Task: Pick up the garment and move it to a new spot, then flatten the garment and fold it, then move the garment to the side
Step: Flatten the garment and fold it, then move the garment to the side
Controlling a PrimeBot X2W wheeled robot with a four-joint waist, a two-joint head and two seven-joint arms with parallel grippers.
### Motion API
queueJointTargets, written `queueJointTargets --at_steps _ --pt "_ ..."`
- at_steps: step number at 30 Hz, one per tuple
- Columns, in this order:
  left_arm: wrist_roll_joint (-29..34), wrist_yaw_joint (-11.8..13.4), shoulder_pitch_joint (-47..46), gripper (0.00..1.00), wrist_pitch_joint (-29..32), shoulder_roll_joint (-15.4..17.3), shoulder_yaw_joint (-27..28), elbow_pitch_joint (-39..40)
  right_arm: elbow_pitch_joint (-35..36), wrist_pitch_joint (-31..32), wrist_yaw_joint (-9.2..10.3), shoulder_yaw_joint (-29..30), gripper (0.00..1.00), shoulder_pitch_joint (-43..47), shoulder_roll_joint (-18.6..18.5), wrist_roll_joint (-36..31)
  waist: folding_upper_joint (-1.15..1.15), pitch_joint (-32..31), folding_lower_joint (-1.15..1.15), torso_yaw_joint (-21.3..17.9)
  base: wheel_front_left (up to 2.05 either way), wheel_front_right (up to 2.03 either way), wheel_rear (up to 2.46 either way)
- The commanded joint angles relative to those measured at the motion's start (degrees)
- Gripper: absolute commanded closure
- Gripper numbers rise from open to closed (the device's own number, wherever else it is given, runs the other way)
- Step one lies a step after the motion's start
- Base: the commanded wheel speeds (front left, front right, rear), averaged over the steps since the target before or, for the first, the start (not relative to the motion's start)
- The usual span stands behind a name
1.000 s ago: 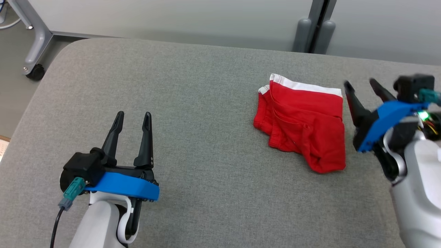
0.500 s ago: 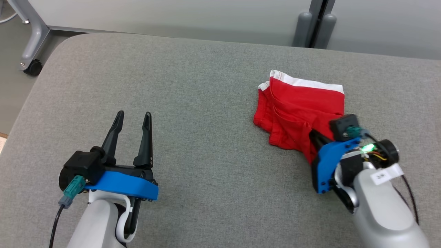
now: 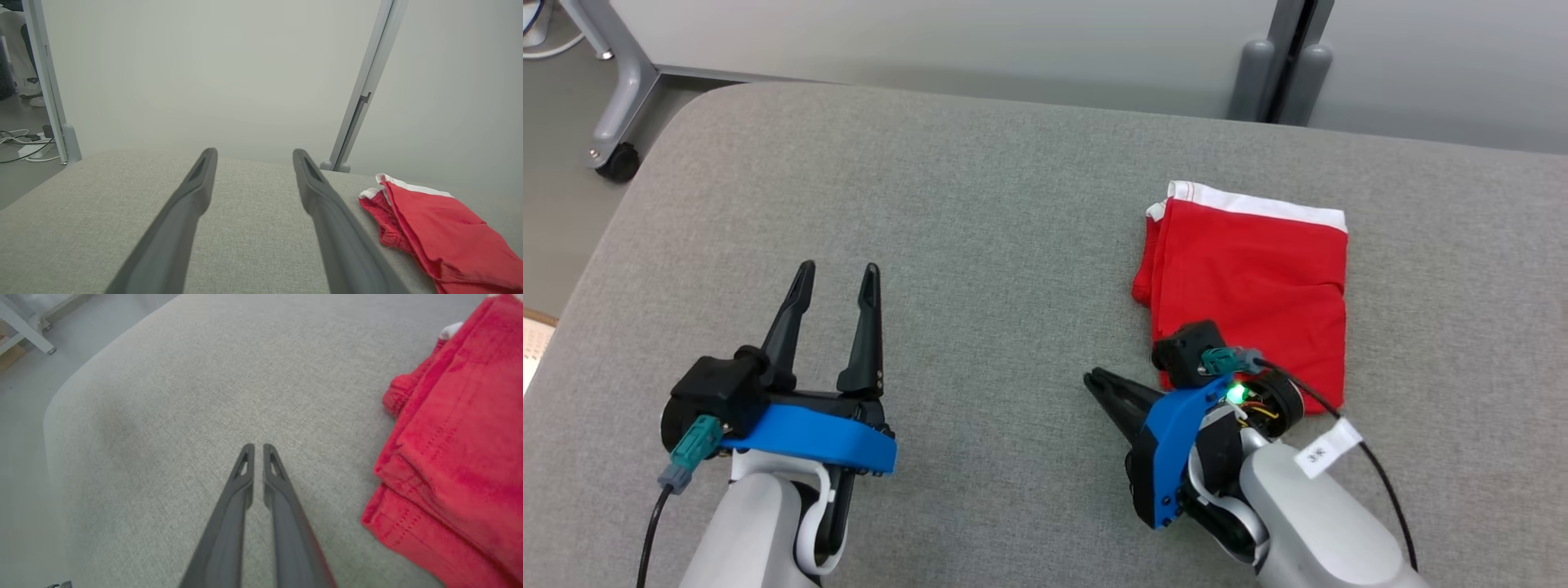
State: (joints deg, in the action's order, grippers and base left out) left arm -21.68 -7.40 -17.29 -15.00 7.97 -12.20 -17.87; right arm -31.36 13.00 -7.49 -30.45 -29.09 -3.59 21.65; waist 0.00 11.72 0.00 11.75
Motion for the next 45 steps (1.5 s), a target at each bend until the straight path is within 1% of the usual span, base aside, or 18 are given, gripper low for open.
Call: queueJointTargets --at_steps 1,2,4,7,10,14,17,20,23,31,45 --pt "0.2 -0.1 1.0 0.00 -0.2 0.2 0.5 0.1 2.9 -1.2 0.00 0.0 0.02 1.5 -1.3 2.1 0.00 -0.6 0.00 -0.7 0.00 0.00 0.00" --pt "0.3 -0.1 1.2 0.00 -0.2 0.1 0.9 0.1 4.6 -2.0 0.00 0.5 0.00 2.0 -1.7 3.0 0.00 -0.9 0.00 -0.9 0.00 0.00 0.00" --pt "0.6 -0.1 1.9 0.00 -0.2 0.2 1.6 0.0 8.3 -4.3 0.00 2.7 0.00 3.5 -2.4 4.2 0.00 -1.7 0.00 -1.6 0.00 0.00 0.00" --pt "0.7 -0.1 2.8 0.00 -0.2 0.1 2.7 0.0 13.6 -7.6 0.00 8.0 0.00 6.7 -3.4 3.8 0.00 -3.0 0.00 -2.8 0.00 0.00 0.00" --pt "1.1 -0.1 3.9 0.00 -0.2 0.2 3.8 0.0 18.3 -9.7 0.00 14.9 0.00 10.6 -3.3 1.5 0.00 -4.2 0.00 -4.2 0.00 0.00 0.00" --pt "1.6 -0.1 5.5 0.00 -0.2 0.7 5.2 -0.1 24.0 -11.2 0.00 24.6 0.00 15.8 -1.8 -2.9 0.00 -5.5 0.00 -6.2 0.00 0.00 0.00" --pt "2.0 -0.1 6.7 0.00 -0.2 1.0 6.0 -0.2 26.5 -11.8 0.00 30.1 0.00 18.9 -1.1 -6.7 0.00 -6.4 0.00 -7.6 0.00 0.00 0.00" --pt "2.2 -0.1 7.7 0.00 -0.2 1.0 6.7 -0.4 27.6 -12.8 0.00 33.8 0.00 21.4 -0.6 -9.5 0.00 -7.4 0.00 -8.4 0.00 0.00 0.00" --pt "2.3 -0.1 8.8 0.00 -0.2 1.1 7.3 -0.8 27.0 -13.4 0.00 35.4 0.00 23.3 -0.4 -11.4 0.00 -8.7 0.00 -9.1 0.00 0.00 0.00" --pt "2.3 -0.1 10.6 0.00 -0.2 1.4 8.5 -2.0 24.9 -14.8 0.00 36.3 0.00 25.2 0.0 -12.3 0.00 -11.1 0.00 -10.1 0.00 0.00 0.00" --pt "2.7 -0.1 10.4 0.00 -0.2 1.6 9.2 -4.4 22.2 -16.9 0.00 35.1 0.00 26.1 0.4 -11.4 0.00 -12.8 0.00 -11.3 0.00 0.00 0.00"
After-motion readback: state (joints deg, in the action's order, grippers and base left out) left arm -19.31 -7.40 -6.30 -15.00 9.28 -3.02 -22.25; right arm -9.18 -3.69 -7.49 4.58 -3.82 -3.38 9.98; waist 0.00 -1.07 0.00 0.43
